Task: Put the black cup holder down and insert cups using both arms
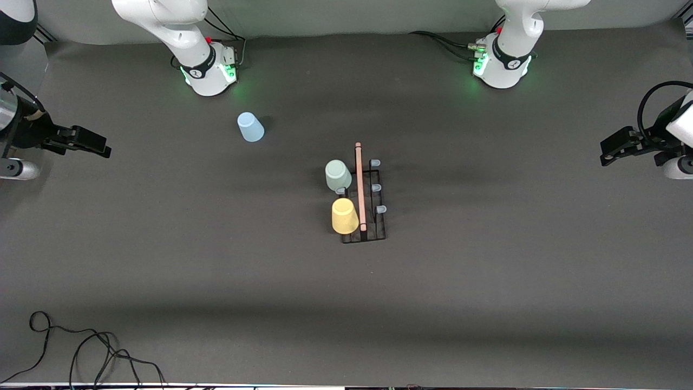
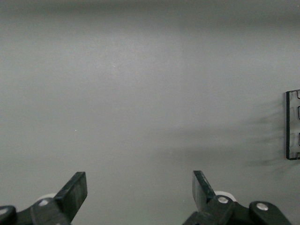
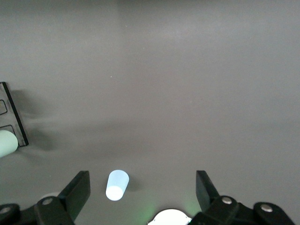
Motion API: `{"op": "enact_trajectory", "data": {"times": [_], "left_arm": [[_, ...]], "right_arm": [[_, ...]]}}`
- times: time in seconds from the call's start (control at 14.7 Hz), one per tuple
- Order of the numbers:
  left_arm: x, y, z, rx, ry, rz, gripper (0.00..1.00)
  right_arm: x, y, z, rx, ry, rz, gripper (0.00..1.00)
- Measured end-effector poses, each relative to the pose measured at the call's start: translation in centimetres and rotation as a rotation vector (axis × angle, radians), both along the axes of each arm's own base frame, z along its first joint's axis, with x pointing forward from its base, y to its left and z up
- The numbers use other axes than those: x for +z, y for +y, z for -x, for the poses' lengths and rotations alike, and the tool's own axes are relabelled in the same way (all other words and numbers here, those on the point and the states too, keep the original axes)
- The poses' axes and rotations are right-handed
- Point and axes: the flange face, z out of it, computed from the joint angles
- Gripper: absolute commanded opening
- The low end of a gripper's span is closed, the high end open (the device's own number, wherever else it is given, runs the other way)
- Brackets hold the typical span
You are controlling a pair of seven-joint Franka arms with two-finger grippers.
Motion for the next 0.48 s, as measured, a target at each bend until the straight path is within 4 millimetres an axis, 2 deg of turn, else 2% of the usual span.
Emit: {"op": "enact_trajectory", "data": {"times": [0.2,0.48], "left_arm": [[-0.02,-0.40,0.01,-0.007,0.001,0.000,1.00],[-0.36,-0.61,-0.11,-0.011,0.007,0.000,1.00]], "right_arm": [[0.67,-1.15,0.12,-0.021,-0.017,0.001,1.00],[1.20,-1.30,0.15,-0.024,-0.028,0.001,1.00]]}}
